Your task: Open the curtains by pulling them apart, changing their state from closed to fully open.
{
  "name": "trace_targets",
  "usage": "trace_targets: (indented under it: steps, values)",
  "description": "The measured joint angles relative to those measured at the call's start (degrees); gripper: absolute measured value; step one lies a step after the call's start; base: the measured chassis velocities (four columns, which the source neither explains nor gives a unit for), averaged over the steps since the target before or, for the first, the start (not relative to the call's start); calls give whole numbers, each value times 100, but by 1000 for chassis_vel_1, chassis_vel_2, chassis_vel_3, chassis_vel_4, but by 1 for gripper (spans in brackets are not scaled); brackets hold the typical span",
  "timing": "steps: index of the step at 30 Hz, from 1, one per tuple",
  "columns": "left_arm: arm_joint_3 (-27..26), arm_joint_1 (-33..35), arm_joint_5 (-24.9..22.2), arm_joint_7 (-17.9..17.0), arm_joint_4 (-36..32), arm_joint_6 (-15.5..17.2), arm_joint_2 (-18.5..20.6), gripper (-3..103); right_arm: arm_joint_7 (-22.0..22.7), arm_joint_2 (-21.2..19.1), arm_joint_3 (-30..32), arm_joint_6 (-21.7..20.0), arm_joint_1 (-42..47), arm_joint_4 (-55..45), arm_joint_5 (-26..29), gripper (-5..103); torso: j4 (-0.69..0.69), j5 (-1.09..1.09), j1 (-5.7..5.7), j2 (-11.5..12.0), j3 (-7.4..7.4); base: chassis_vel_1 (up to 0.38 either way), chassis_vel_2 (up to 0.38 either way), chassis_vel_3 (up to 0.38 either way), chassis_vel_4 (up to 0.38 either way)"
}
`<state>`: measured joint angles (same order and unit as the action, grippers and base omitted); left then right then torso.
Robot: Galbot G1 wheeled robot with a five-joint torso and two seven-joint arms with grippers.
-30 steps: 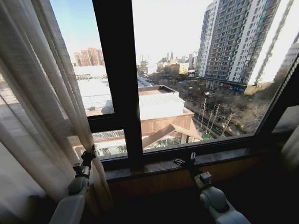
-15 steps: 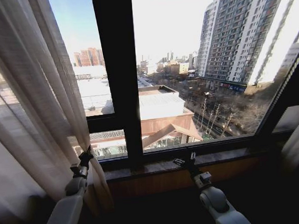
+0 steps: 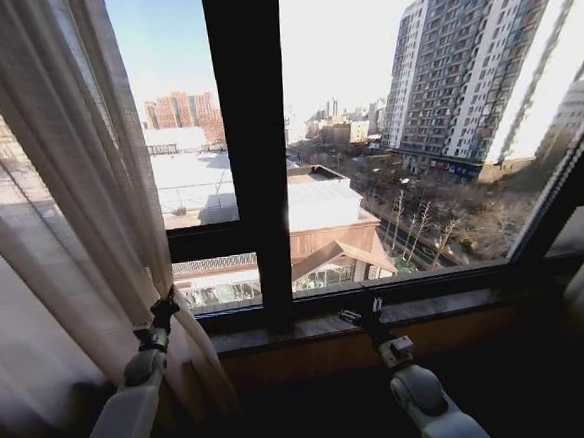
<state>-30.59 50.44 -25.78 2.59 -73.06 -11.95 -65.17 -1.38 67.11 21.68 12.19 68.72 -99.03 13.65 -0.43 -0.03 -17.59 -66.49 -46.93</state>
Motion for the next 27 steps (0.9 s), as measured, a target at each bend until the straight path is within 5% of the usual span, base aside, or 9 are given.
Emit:
trace_targets:
  steps: [27]
  values:
    - [-267, 359, -14, -26, -288, -37, -38, 0, 0, 1, 0, 0, 0, 0, 0, 100, 0, 3, 0, 0, 0, 349, 346, -346, -342]
